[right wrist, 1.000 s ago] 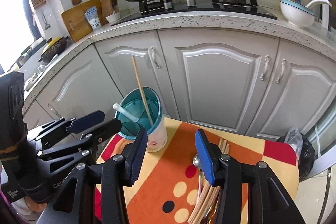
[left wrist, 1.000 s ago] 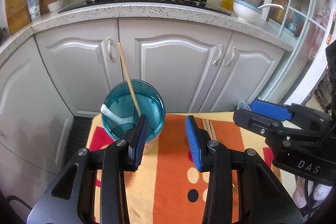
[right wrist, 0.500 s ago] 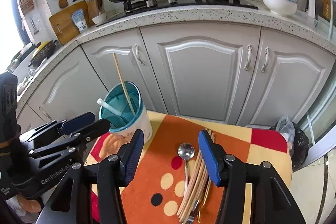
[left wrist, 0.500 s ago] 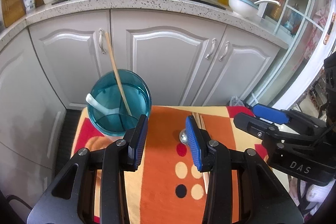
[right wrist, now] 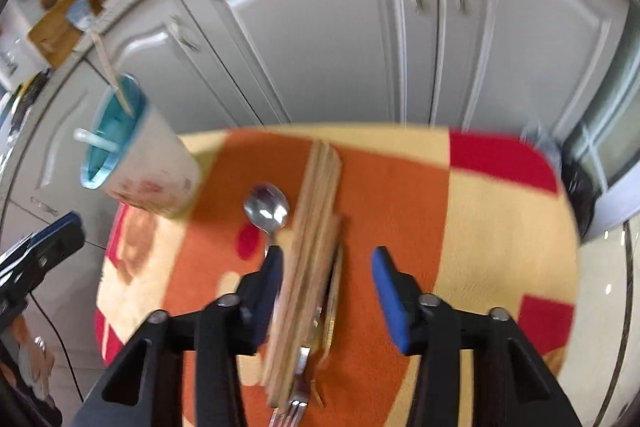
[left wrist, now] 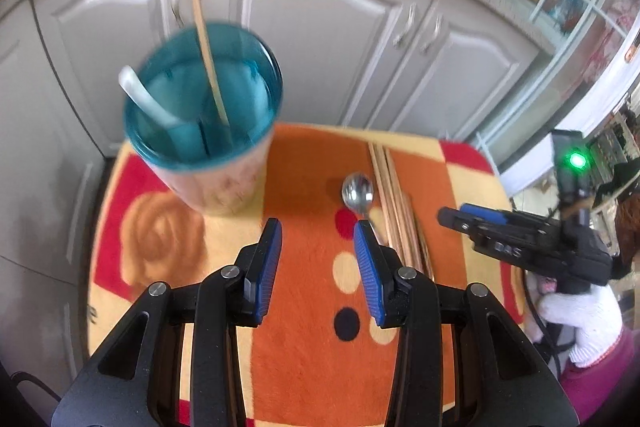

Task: Organize utensils
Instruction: 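Grasp the metal spoon with the left tool while the right tool grasps a chopstick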

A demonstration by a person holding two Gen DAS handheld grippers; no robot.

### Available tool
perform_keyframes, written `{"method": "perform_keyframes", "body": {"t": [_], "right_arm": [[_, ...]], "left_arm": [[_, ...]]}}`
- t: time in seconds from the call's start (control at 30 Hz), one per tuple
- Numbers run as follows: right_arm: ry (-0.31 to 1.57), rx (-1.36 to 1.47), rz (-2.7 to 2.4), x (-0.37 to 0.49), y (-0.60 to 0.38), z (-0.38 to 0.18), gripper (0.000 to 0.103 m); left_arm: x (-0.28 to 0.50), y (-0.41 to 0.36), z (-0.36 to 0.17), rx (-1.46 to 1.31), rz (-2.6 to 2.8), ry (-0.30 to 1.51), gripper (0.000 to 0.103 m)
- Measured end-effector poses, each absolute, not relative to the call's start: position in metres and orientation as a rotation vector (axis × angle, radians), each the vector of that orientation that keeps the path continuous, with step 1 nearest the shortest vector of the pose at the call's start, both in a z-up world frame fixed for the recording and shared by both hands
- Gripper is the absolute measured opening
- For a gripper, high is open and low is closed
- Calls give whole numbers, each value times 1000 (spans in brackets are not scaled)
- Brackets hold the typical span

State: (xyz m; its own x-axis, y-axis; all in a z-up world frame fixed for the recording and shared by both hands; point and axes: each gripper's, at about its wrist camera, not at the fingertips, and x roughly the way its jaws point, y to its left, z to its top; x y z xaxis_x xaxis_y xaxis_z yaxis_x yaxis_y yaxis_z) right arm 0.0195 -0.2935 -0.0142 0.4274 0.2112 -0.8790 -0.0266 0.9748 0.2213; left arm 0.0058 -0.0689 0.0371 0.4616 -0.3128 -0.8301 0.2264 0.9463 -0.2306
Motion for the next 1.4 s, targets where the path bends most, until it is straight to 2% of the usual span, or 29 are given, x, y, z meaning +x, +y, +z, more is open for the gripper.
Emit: {"method": "perform_keyframes", "body": {"t": [0.17, 0.4, 0.5, 0.63, 0.7, 0.8, 1.1, 1.13, 1.23, 1.4], "right_arm": [[1187, 181, 148, 32, -290, -46, 42], [1178, 163, 164, 58, -283, -50, 42], [1172, 138, 175, 75, -279, -50, 31], [1189, 153, 196, 97, -276, -57, 30], [1212, 135, 211, 105, -273, -65, 26], [1203, 105, 227, 103, -275, -64, 15], [1214, 184, 229, 84, -318, -62, 13], [1207, 212, 223, 84, -322, -61, 13], [1208, 260, 215, 87, -329, -62, 13], [1225, 275, 205, 100, -326, -70, 15]], "left_arm": [[16, -84, 12, -83, -341, 1084, 36], [41, -106, -22, -83, -340, 1129, 36], [51, -112, -30, -86, -335, 1128, 36], [66, -117, -40, -89, -322, 1139, 36], [73, -123, -45, -85, -320, 1145, 36], [81, -130, -49, -85, -330, 1145, 36], [101, -144, -60, -109, -369, 1158, 36], [101, -144, -61, -113, -376, 1161, 35], [102, -145, -62, -102, -390, 1157, 14], [104, -145, -60, -112, -413, 1145, 7]]}}
